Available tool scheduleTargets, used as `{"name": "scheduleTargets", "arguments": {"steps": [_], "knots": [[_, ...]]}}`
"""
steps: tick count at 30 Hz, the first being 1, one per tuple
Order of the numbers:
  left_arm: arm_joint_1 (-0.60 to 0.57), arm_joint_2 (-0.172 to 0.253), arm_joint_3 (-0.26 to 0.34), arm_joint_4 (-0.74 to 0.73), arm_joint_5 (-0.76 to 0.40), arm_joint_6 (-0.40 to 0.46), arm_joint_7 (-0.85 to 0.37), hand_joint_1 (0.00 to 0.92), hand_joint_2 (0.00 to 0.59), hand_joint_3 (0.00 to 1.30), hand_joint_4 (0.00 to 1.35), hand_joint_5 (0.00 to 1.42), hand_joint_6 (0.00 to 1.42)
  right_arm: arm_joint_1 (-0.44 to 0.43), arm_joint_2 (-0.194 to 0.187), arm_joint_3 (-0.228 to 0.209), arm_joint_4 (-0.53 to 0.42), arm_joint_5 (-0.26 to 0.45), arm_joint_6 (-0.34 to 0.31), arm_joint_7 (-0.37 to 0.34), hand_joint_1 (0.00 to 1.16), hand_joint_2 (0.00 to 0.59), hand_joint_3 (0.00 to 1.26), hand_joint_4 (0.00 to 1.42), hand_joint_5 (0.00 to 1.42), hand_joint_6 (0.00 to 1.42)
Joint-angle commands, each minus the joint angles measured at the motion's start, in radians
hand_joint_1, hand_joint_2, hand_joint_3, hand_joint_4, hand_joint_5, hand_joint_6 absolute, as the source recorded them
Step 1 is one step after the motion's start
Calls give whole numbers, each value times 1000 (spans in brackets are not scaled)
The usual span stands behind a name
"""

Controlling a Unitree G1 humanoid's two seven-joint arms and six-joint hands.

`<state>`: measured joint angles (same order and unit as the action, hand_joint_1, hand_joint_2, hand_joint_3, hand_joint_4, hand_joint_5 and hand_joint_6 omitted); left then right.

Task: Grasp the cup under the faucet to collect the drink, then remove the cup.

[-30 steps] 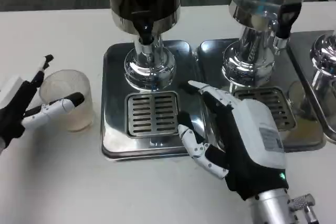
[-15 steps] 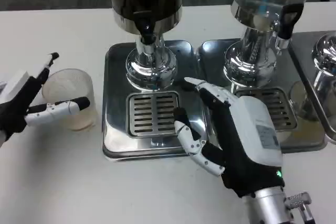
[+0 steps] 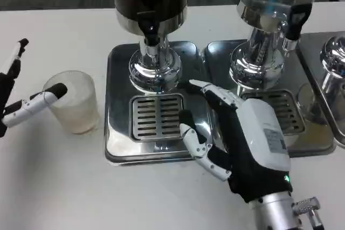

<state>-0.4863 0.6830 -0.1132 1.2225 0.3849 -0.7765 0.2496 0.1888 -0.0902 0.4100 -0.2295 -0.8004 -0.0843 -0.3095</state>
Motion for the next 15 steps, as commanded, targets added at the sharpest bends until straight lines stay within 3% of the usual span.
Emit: {"name": "scheduleTargets", "arguments": {"steps": [1, 15], "knots": [[25, 9, 1, 18, -7, -4, -35, 23, 0, 0, 0, 67, 198, -11, -8, 1, 7, 6, -10, 5, 364, 446, 347, 323, 298, 328], [27, 35, -85, 21, 76, 53, -70, 28, 0, 0, 0, 0, 118, -22, -14, 7, 9, 8, -14, 18, 368, 446, 356, 323, 299, 328]]}}
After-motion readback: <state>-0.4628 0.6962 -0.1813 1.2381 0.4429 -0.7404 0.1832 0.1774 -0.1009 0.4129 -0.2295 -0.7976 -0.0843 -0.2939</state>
